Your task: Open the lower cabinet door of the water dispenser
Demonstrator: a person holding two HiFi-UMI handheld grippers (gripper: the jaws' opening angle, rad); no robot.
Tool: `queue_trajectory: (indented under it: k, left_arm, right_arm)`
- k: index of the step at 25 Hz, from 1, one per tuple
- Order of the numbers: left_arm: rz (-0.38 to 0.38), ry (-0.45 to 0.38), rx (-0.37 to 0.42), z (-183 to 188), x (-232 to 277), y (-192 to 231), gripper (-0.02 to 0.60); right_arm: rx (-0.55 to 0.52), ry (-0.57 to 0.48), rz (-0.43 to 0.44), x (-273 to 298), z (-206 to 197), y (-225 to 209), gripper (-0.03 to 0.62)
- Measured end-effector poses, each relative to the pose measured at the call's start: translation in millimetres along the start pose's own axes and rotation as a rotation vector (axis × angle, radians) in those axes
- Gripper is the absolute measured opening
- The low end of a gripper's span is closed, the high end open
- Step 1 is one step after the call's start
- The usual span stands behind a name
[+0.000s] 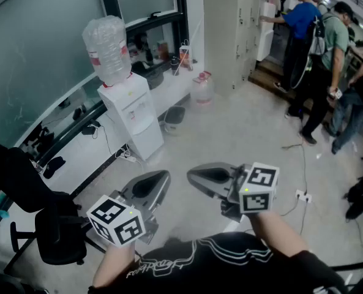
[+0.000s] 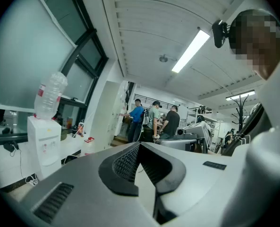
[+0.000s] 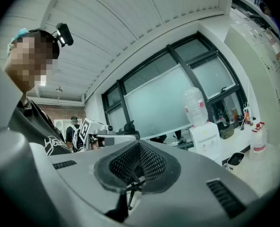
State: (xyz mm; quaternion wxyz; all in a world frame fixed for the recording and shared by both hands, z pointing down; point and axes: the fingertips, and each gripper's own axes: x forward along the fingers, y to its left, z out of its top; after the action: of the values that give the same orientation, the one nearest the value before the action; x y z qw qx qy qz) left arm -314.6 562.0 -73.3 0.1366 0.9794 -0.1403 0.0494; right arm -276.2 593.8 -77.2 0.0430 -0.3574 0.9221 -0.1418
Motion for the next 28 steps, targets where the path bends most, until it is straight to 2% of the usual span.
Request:
queue_trajectory:
  k: [9, 17, 21, 28]
  left_arm:
    - [-0.017, -0.017, 0.034, 10, 17, -32, 0.000]
    - [-0.059, 0.000, 0.022, 1, 45, -48, 0.000]
    - [-0.098, 0.017, 0.029, 1, 65, -48, 0.000]
    - [-0.148, 0.060, -0.012, -11, 114, -22, 0.000]
  right_arm:
    - [-0.012, -0.022, -0.015, -39, 8, 0, 0.012]
    - [-0.014, -0.054, -0.072, -73, 8, -11, 0.012]
    - [0.012, -0.060, -0.120, -85, 5, -30, 0.012]
    - [0.057, -0.052, -0.187, -89, -4, -81, 0.012]
